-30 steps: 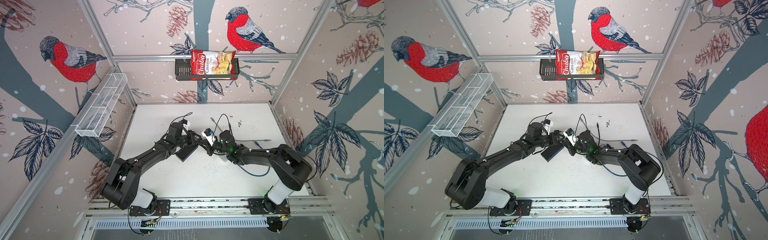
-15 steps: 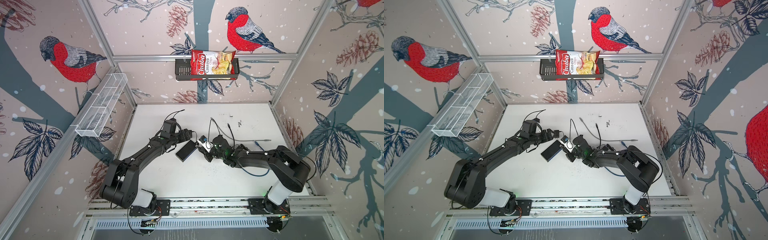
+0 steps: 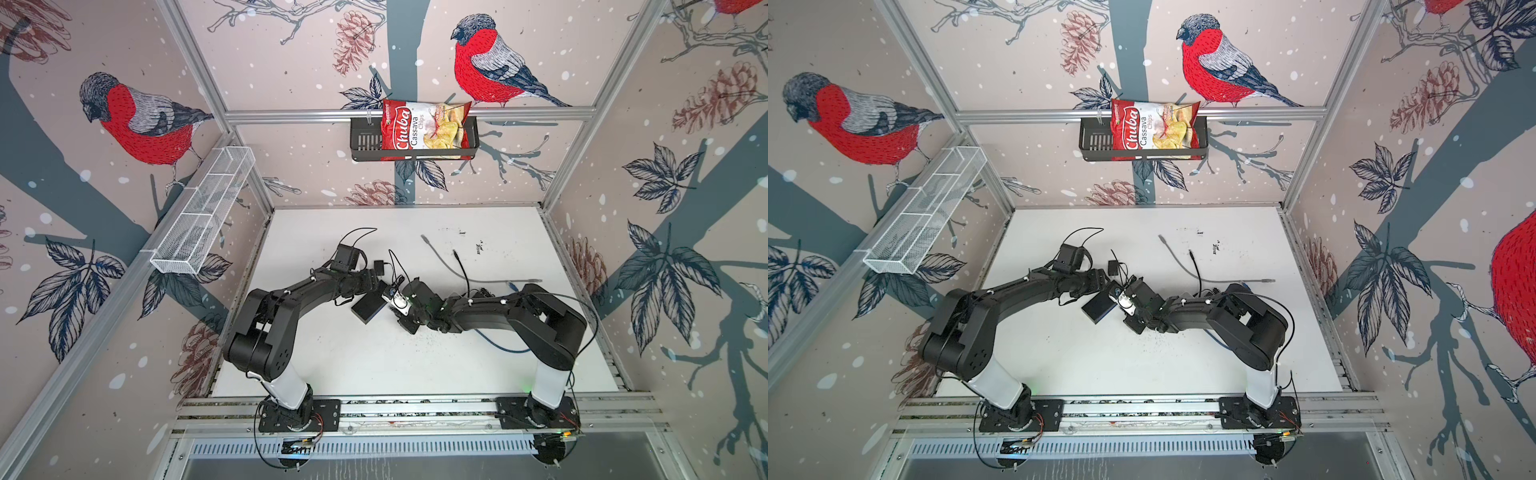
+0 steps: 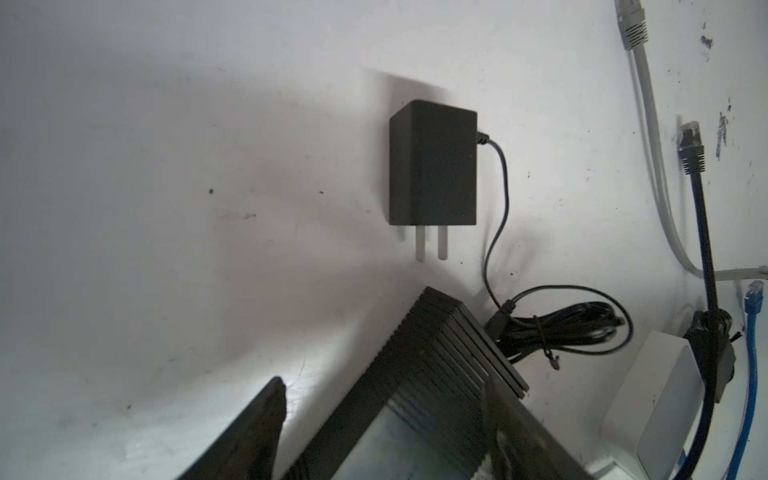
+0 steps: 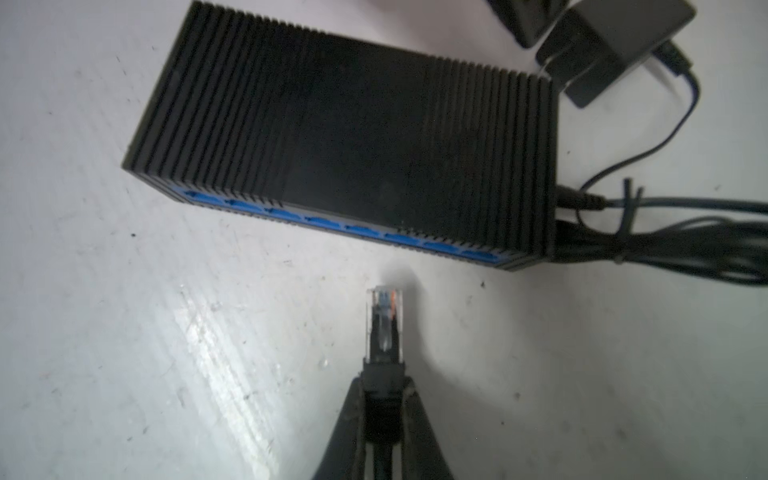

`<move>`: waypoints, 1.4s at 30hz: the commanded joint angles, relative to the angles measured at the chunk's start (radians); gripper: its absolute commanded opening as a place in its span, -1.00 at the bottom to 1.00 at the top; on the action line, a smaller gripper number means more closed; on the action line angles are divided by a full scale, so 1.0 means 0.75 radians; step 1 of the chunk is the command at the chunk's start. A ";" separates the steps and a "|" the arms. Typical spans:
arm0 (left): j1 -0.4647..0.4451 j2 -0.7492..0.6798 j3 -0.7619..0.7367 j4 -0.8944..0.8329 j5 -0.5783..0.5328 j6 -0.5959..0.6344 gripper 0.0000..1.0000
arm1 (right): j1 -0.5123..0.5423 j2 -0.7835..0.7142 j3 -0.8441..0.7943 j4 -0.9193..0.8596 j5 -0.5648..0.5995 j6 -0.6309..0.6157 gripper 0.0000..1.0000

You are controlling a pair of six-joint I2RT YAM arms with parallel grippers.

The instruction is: Insert the plug into the switch port

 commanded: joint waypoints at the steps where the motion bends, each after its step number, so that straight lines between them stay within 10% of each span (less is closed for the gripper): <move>1: 0.002 0.027 0.006 0.075 0.041 0.018 0.45 | 0.005 0.023 0.031 -0.055 0.031 0.038 -0.95; 42: -0.036 0.097 -0.062 0.193 0.122 0.011 0.24 | 0.018 0.179 0.320 -0.224 0.096 0.048 -0.94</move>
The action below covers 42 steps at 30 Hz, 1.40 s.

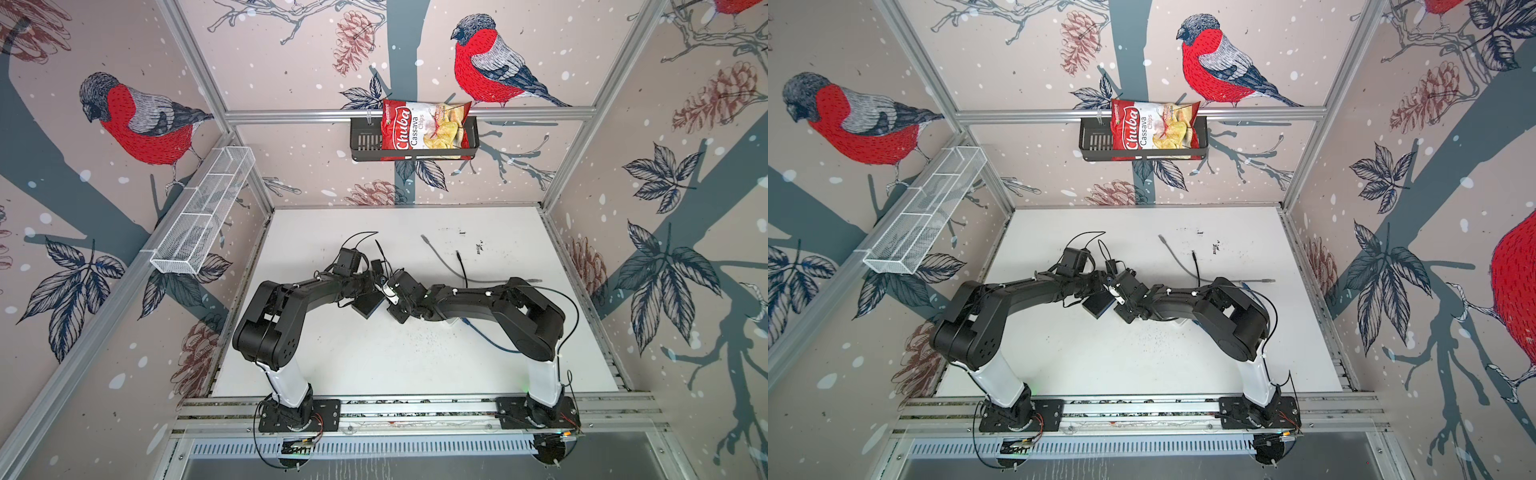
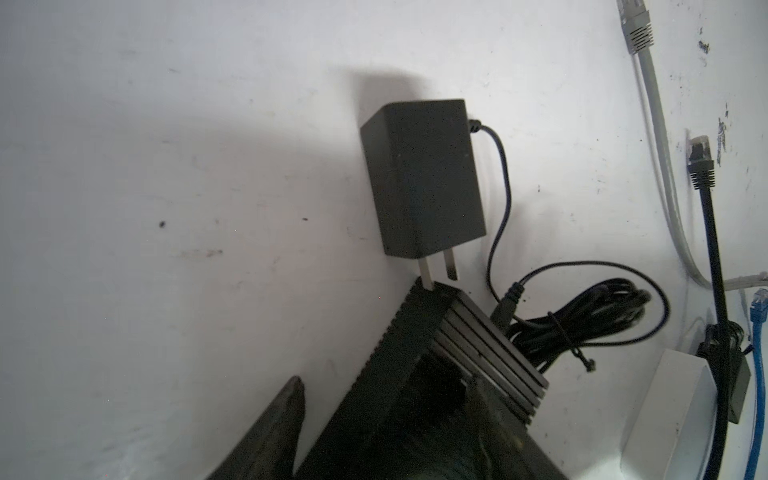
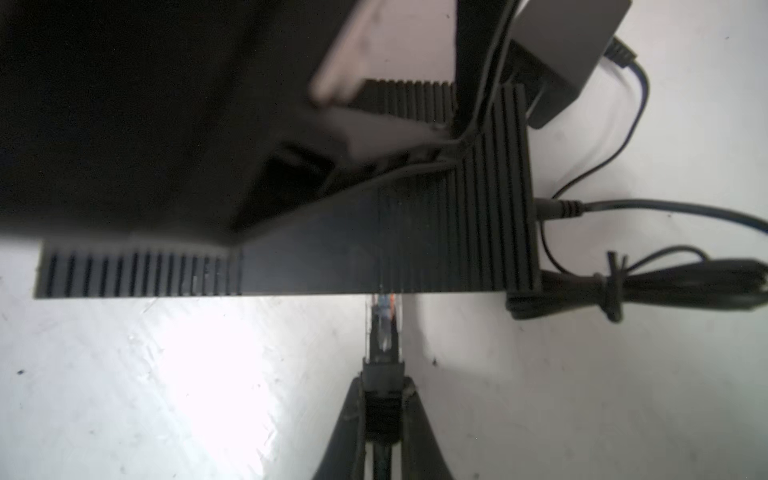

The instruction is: Insert the plug into the switch port

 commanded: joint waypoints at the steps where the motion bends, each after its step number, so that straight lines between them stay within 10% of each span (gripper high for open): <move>1: -0.026 0.012 -0.007 -0.005 0.109 0.030 0.24 | 0.008 0.012 0.009 0.033 -0.054 -0.055 -0.95; 42: -0.076 0.047 0.031 0.037 0.211 0.089 0.15 | -0.048 0.033 0.027 0.244 -0.179 -0.130 -0.94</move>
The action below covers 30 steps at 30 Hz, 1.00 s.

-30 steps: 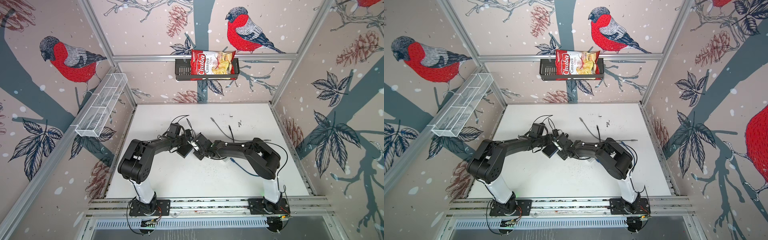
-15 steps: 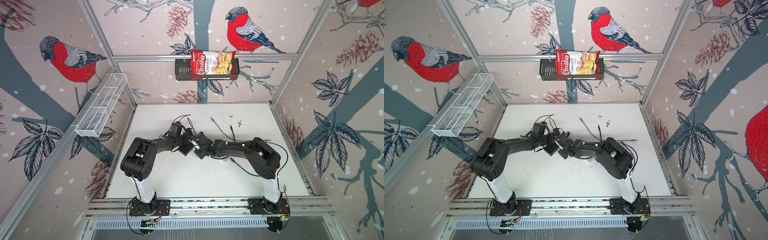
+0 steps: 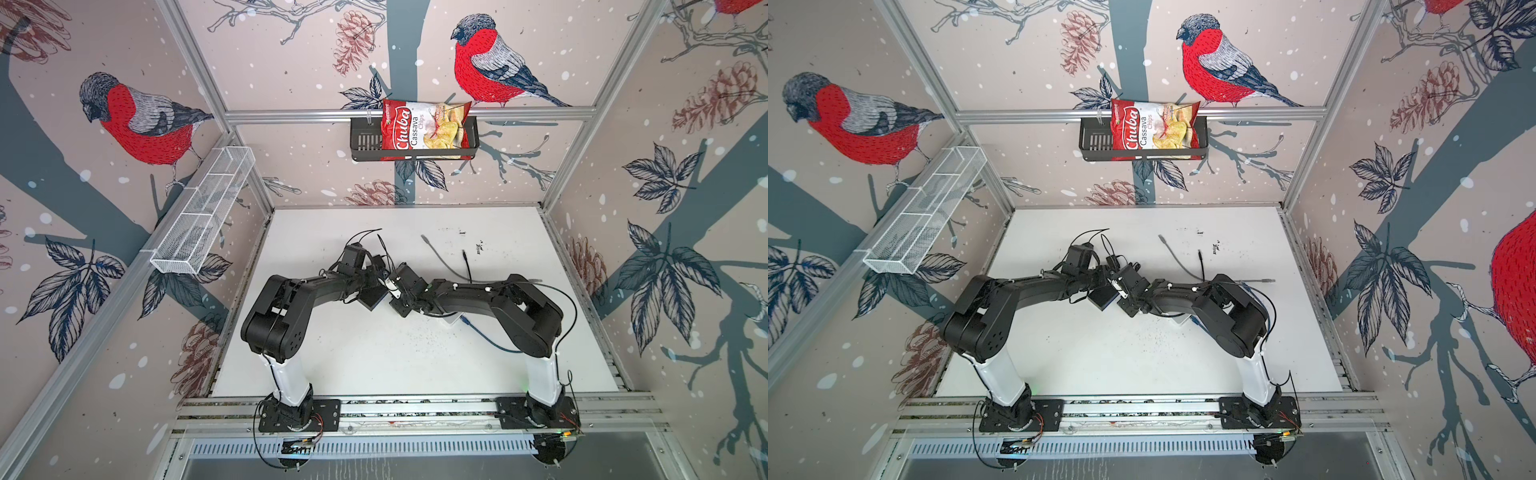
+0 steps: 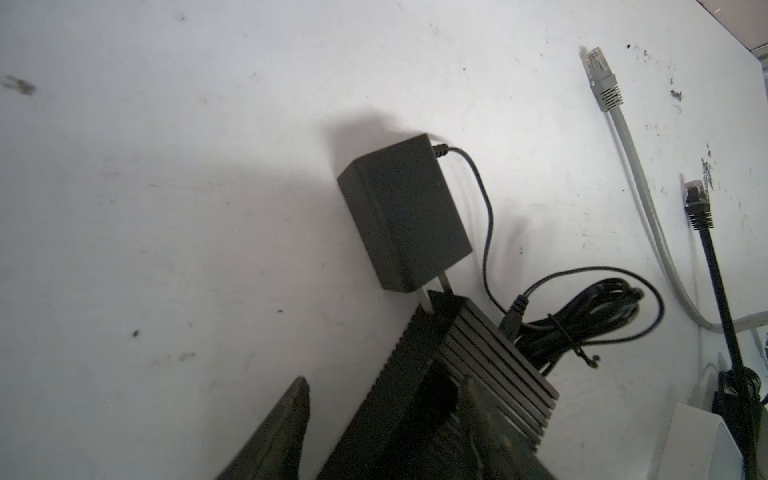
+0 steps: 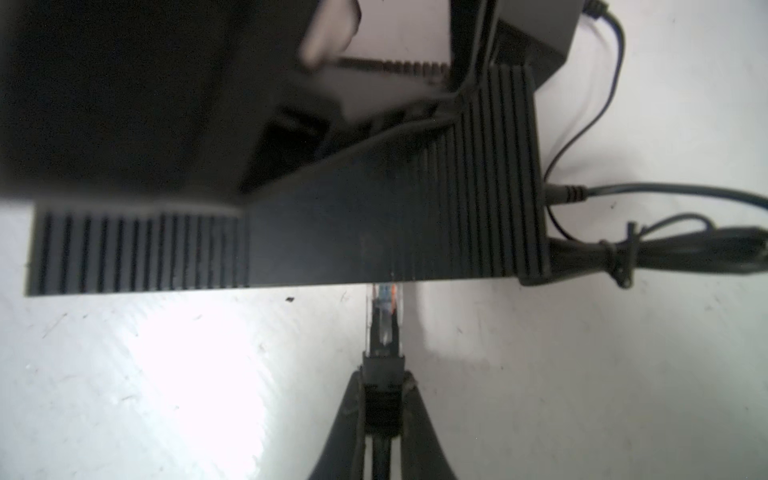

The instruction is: Insert the plug into the switch port

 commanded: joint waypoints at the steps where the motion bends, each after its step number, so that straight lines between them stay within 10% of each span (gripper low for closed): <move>1: -0.021 -0.037 -0.009 -0.102 0.294 0.087 0.15 | 0.000 -0.001 -0.030 0.262 -0.191 -0.081 -0.94; 30: 0.157 0.026 0.124 -0.159 0.039 0.203 0.15 | -0.097 -0.090 -0.099 0.173 -0.131 -0.097 -0.94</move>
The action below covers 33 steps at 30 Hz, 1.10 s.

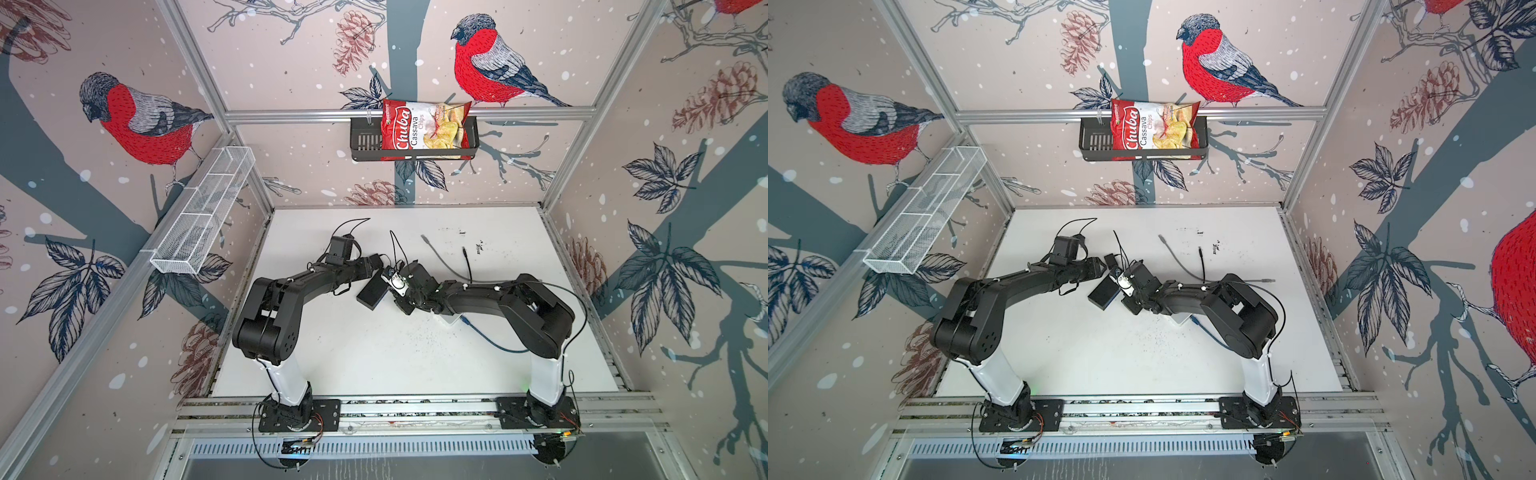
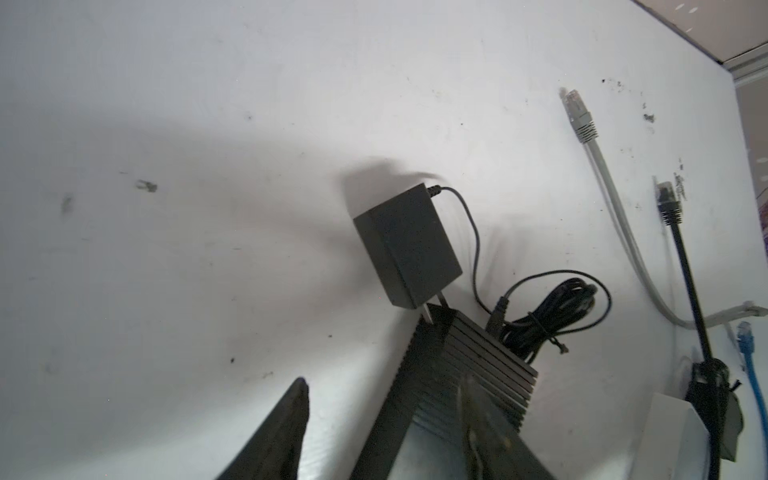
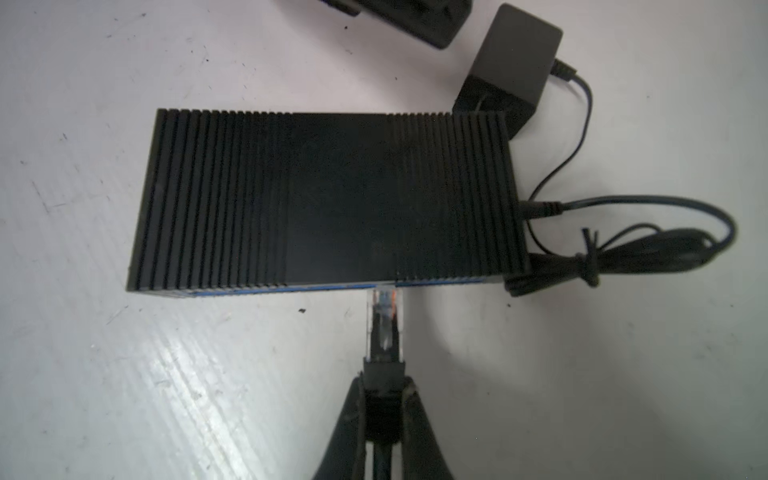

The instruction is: Insert the plug into the switch port

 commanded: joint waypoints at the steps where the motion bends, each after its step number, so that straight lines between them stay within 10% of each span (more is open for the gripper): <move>1: 0.005 0.051 0.014 -0.030 -0.043 0.037 0.14 | -0.013 -0.003 0.034 -0.034 0.006 -0.027 -0.95; 33: -0.072 0.135 -0.087 0.088 0.014 0.135 0.14 | -0.012 0.104 0.209 -0.291 -0.047 -0.051 -0.94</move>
